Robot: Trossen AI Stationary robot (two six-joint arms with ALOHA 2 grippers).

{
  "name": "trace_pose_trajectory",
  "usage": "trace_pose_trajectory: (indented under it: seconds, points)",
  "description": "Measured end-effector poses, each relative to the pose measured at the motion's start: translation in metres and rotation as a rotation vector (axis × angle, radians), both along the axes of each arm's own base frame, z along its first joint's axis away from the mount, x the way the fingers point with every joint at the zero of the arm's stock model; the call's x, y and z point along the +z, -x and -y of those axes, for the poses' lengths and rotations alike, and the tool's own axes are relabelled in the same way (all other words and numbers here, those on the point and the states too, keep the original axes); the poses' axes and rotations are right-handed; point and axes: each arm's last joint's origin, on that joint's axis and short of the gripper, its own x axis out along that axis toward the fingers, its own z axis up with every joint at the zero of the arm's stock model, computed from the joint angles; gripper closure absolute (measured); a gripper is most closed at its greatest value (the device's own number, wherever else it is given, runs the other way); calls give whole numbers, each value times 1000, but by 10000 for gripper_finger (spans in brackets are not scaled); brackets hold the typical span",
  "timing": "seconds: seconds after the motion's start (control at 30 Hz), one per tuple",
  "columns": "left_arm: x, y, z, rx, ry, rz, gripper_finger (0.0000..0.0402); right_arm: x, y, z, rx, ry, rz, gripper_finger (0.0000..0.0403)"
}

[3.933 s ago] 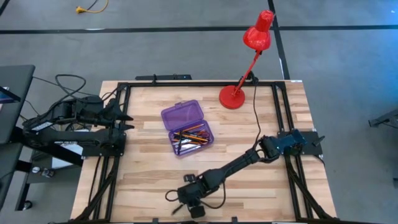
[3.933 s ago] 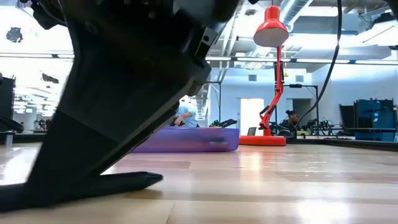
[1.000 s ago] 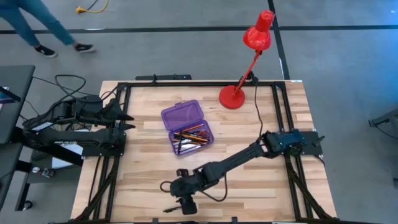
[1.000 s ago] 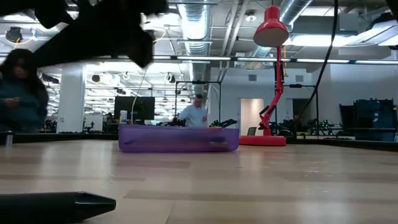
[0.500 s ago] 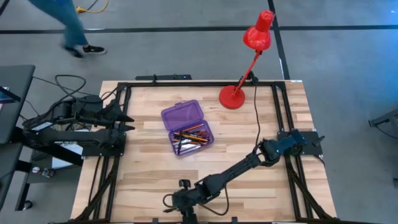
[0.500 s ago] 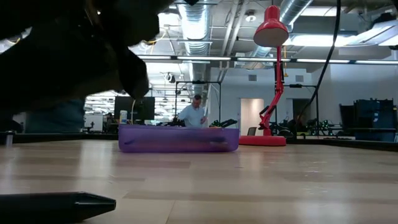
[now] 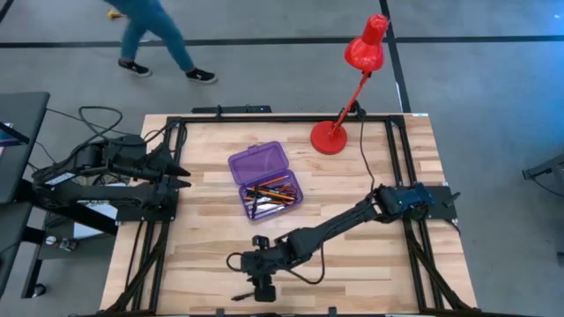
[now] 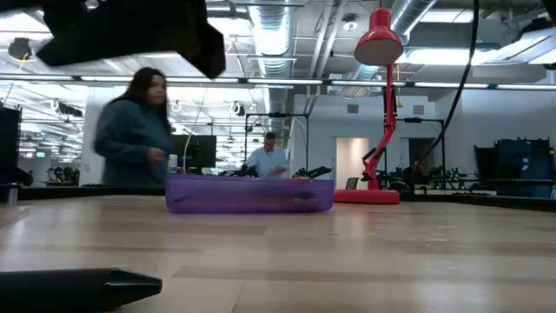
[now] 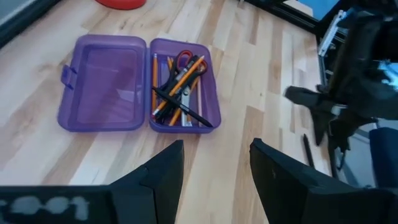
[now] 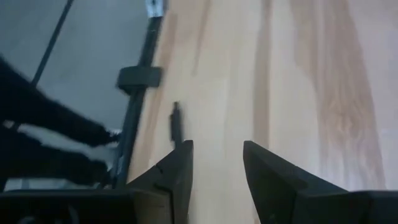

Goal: Pick & place school supplies into a supply box
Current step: Put the black pen into the purple supply box

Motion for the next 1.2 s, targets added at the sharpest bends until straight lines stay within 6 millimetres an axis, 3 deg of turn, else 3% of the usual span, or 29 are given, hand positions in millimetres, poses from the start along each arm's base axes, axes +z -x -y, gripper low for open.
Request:
trace_pose_trajectory:
  seconds: [0.07, 0.23, 0.47, 0.7, 0.9, 1.03, 1.2]
  points:
    - [0, 0, 0, 8, -10, 0, 233, 1, 5, -7, 42, 6, -11, 271]
    - [0, 0, -1, 6, -45, -2, 233, -20, 18, -27, 89, 38, -84, 271]
    - [0, 0, 0, -31, -26, 3, 233, -11, 5, -9, -58, 10, -9, 271]
    - [0, 0, 0, -18, -34, 5, 233, 40, 5, 14, -49, -9, 97, 271]
    - [0, -4, -2, 44, -29, -15, 233, 99, 21, 50, -11, 69, 180, 271]
    - [-1, -18, -4, 86, 5, -27, 233, 140, 42, 76, -10, 121, 208, 271]
    - [-10, -55, -1, 30, 14, 78, 233, 193, 83, 100, 78, 233, 276, 269]
